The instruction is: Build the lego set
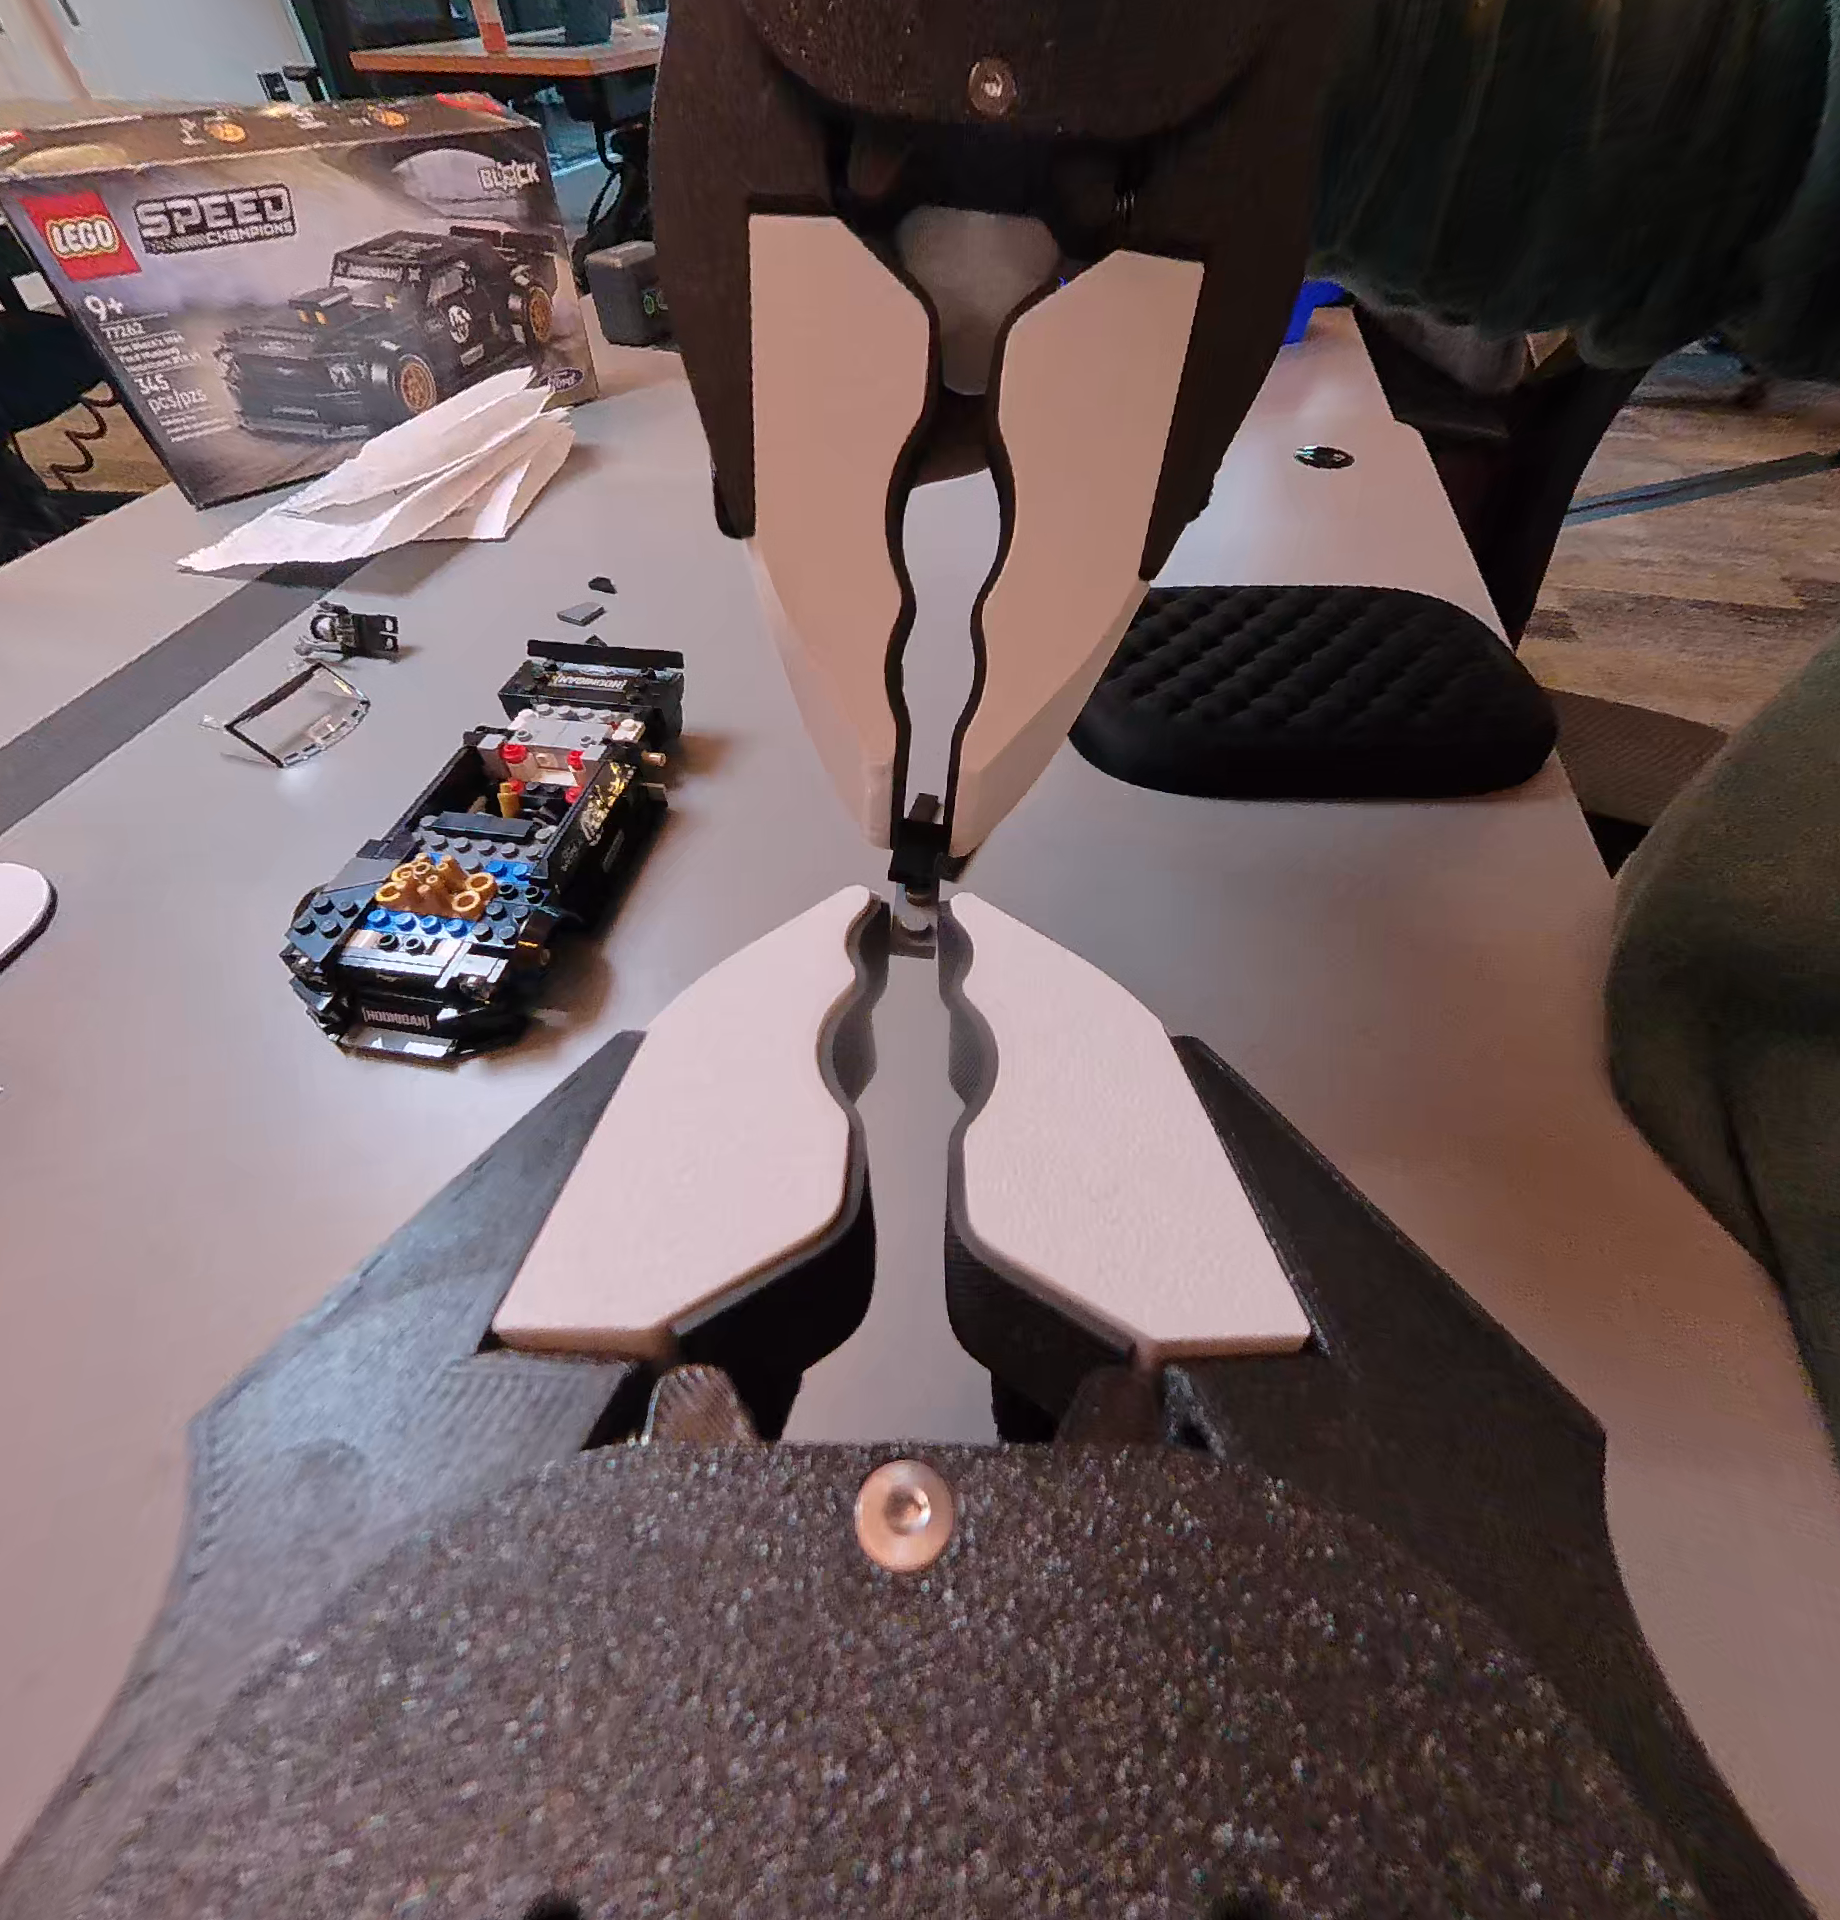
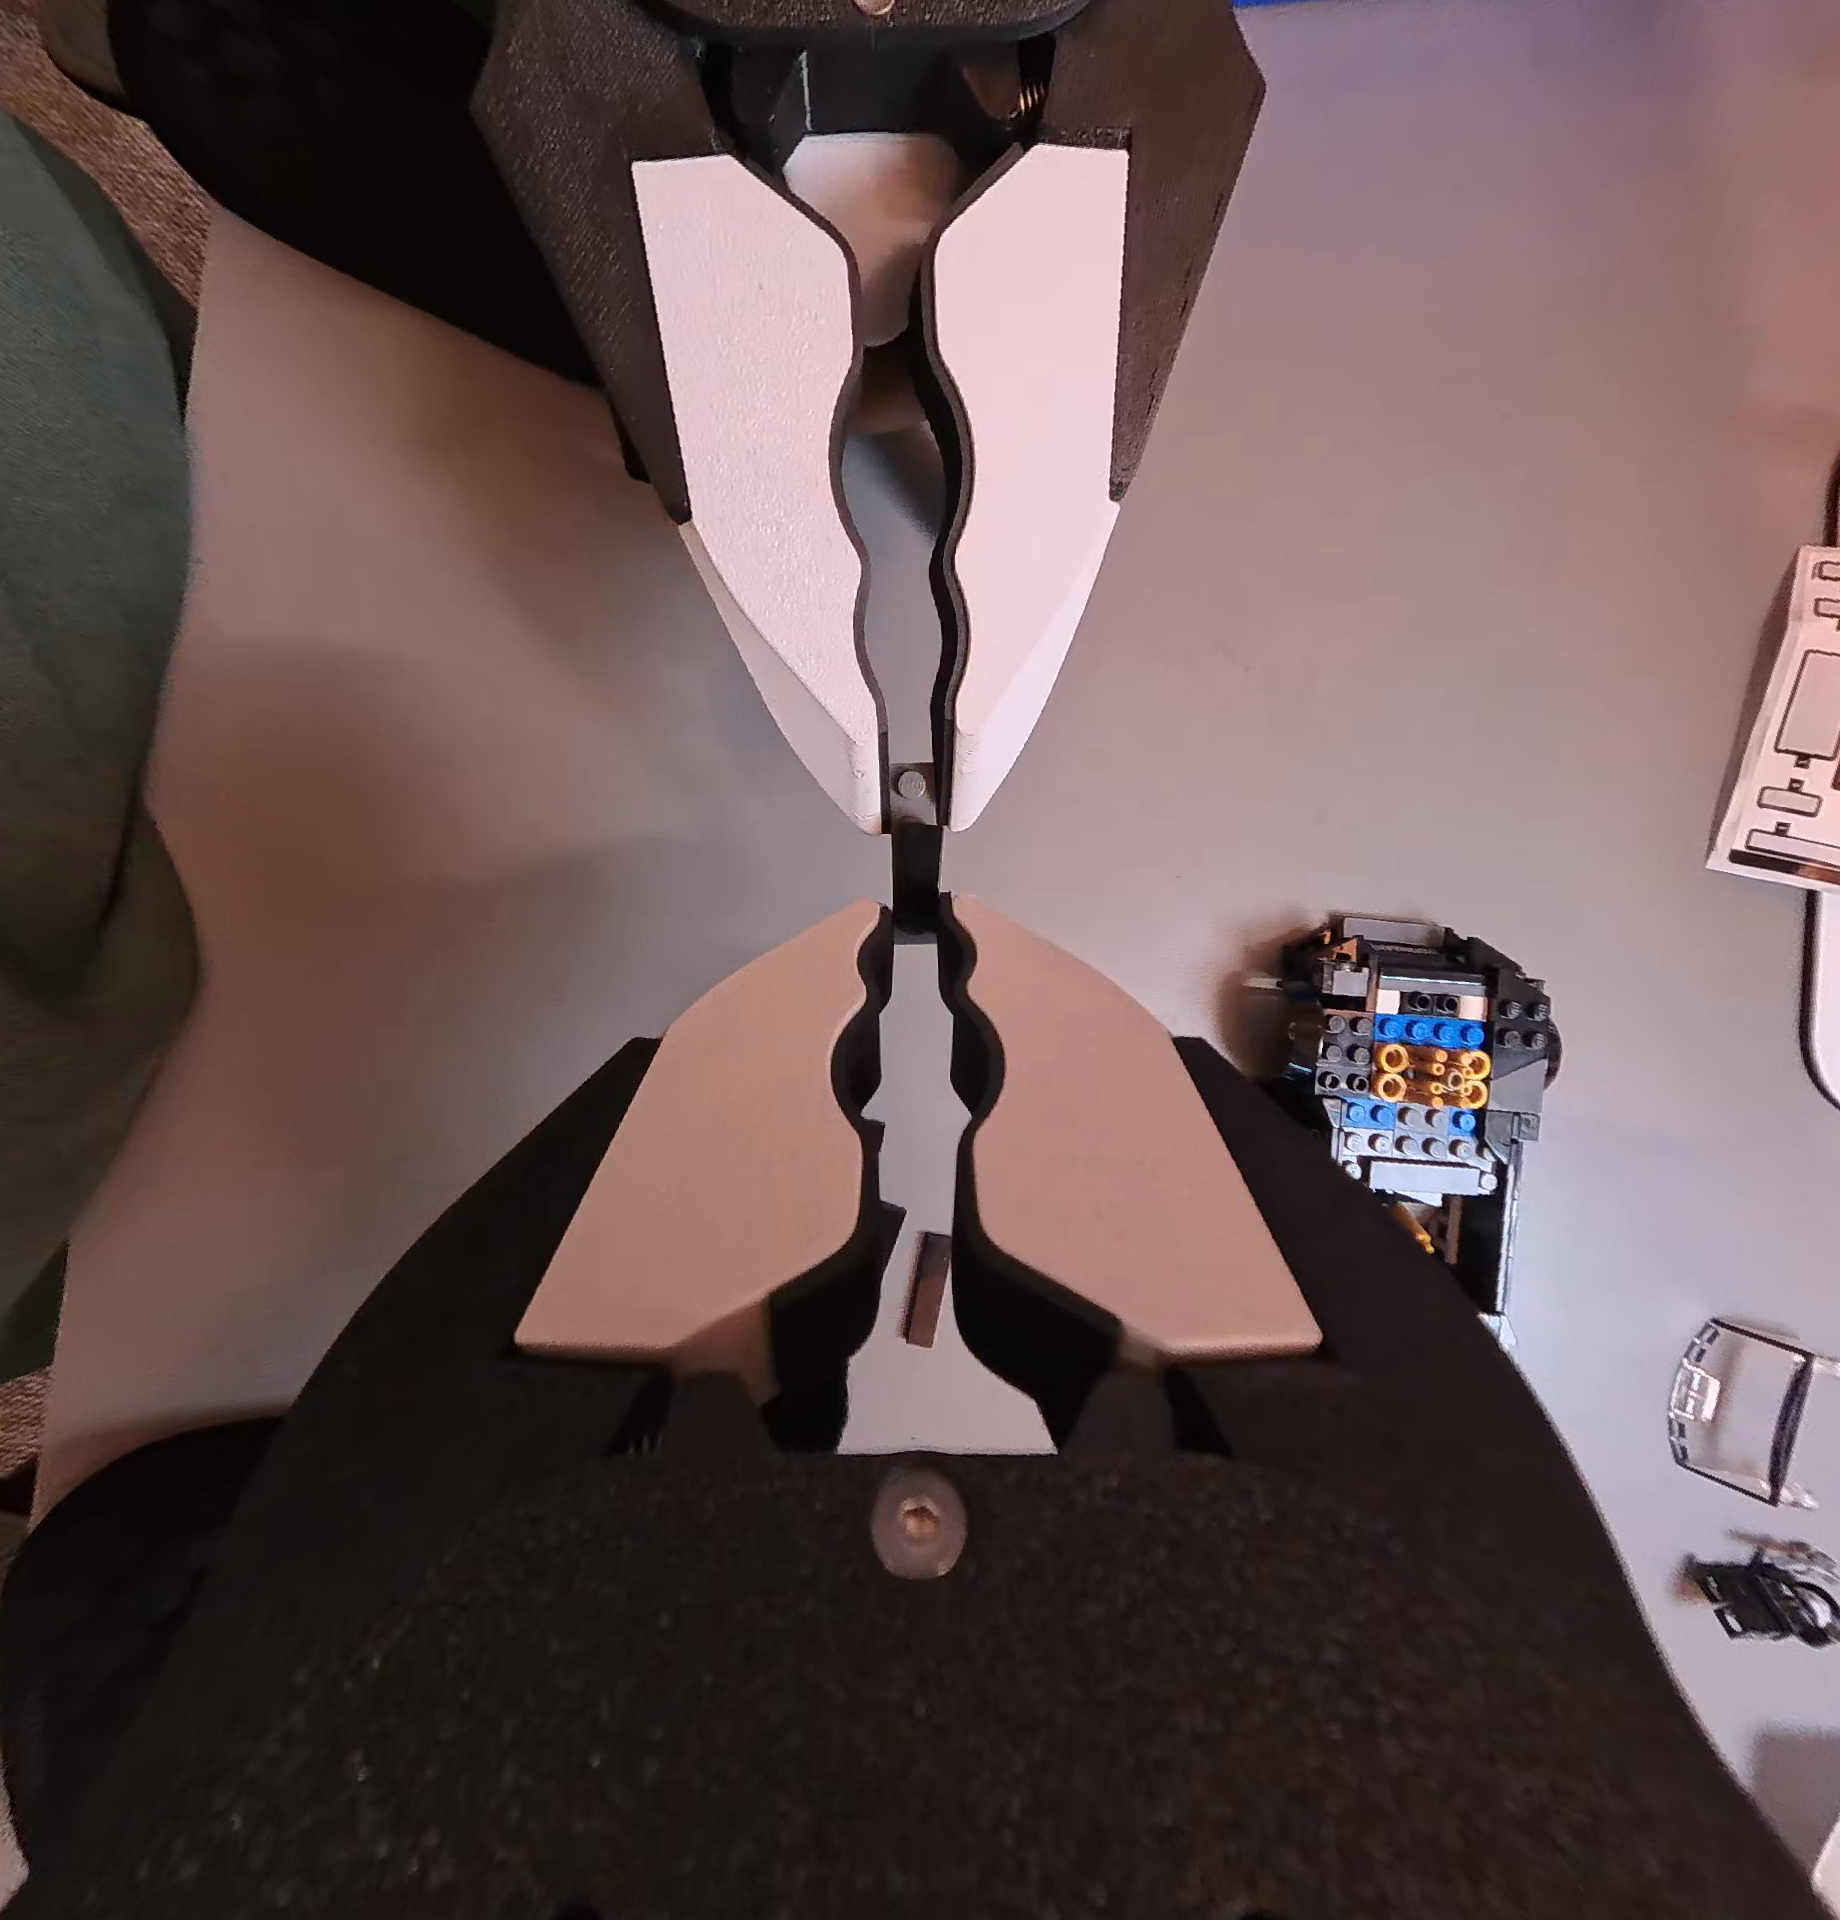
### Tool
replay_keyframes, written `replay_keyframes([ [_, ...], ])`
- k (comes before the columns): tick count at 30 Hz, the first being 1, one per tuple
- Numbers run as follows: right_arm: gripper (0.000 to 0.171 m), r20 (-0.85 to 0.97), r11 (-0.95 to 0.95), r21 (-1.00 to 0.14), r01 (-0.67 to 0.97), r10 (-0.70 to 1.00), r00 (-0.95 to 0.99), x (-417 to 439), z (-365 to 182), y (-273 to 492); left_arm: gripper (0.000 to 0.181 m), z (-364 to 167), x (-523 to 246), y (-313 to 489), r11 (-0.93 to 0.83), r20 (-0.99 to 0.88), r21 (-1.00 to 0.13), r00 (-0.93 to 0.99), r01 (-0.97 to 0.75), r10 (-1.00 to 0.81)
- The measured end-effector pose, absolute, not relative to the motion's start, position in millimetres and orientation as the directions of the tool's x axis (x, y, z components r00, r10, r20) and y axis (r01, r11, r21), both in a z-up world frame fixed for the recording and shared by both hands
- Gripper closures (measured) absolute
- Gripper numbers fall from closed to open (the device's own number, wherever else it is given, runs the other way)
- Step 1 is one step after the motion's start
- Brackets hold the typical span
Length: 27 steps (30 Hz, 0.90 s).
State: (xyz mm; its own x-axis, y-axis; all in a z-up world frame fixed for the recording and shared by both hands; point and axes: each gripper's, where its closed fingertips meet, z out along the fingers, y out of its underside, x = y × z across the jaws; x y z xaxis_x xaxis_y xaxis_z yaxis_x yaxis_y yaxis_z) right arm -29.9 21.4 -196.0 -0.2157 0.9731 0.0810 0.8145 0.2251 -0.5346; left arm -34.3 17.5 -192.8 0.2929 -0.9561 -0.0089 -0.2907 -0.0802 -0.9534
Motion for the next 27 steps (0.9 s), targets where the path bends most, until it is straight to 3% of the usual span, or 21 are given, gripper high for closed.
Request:
replay_keyframes([
  [27, 0.162, 0.132, 0.316, -0.472, 0.823, 0.948, -0.289, -30.9, -174.8, 14.1, 0.173, -171.7, -34.5, 10.2, -0.121, 0.08, -0.98, 0.241, -0.161, -0.967],
])
